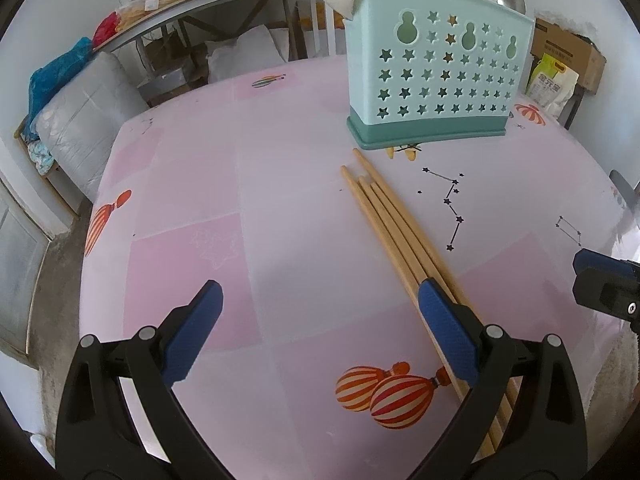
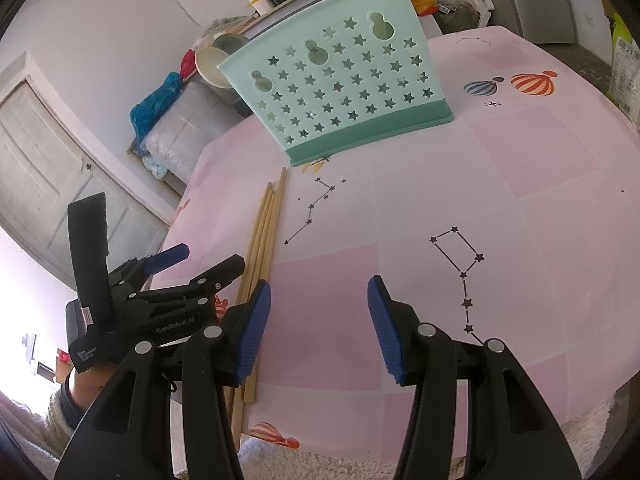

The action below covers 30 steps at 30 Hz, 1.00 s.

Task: Organize utensils
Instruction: 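Withdraw both open tools from the holder toward the loose chopsticks, then grasp one wooden chopstick with the right tool while the left tool grasps another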

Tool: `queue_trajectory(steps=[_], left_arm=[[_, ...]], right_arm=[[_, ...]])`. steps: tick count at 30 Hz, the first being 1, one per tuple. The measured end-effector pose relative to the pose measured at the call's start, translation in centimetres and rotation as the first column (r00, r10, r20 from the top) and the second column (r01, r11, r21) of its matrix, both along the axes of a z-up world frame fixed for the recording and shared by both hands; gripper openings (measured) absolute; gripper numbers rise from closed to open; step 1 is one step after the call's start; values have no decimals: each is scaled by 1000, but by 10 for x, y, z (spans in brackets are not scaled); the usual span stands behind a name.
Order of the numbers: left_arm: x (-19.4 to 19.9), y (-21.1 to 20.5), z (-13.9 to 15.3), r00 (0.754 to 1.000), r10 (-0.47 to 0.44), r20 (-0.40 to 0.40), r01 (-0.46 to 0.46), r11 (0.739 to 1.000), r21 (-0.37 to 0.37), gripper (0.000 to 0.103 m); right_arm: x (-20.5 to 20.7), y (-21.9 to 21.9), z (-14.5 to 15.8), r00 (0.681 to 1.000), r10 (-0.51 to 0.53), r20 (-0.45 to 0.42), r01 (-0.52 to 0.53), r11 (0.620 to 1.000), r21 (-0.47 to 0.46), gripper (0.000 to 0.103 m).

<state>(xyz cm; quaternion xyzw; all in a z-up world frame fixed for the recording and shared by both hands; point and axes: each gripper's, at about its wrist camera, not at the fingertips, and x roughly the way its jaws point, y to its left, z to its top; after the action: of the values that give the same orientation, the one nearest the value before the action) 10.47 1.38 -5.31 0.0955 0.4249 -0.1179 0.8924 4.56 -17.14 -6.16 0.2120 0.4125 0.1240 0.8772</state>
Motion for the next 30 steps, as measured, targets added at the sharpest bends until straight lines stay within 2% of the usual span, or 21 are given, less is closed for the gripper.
queue_trajectory(steps=[9, 13, 16, 22, 25, 27, 30], left_arm=[[3, -5, -1, 1000, -1, 1, 1, 1000, 6, 94], [6, -7, -5, 1000, 14, -7, -14, 999, 32, 95], [8, -2, -5, 1000, 26, -15, -26, 999, 19, 95], [10, 6, -4, 999, 47, 3, -47, 997, 53, 95], [15, 15, -4, 997, 70, 7, -71, 996, 53, 94], [16, 19, -4, 997, 81, 9, -81, 995, 51, 92], [19, 25, -3, 996, 88, 9, -88, 996, 33, 79]], right_arm=[[0, 0, 0, 1000, 2, 0, -2, 1000, -2, 50], [0, 1, -1, 1000, 4, -2, -4, 1000, -2, 50], [-1, 1, 0, 1000, 2, 2, -2, 1000, -10, 50], [2, 11, 4, 999, 35, 26, -34, 998, -44, 49], [3, 22, 5, 997, 67, 37, -65, 996, -69, 44], [4, 32, 5, 995, 95, 36, -92, 992, -87, 40], [7, 41, 1, 992, 124, 28, -120, 988, -101, 34]])
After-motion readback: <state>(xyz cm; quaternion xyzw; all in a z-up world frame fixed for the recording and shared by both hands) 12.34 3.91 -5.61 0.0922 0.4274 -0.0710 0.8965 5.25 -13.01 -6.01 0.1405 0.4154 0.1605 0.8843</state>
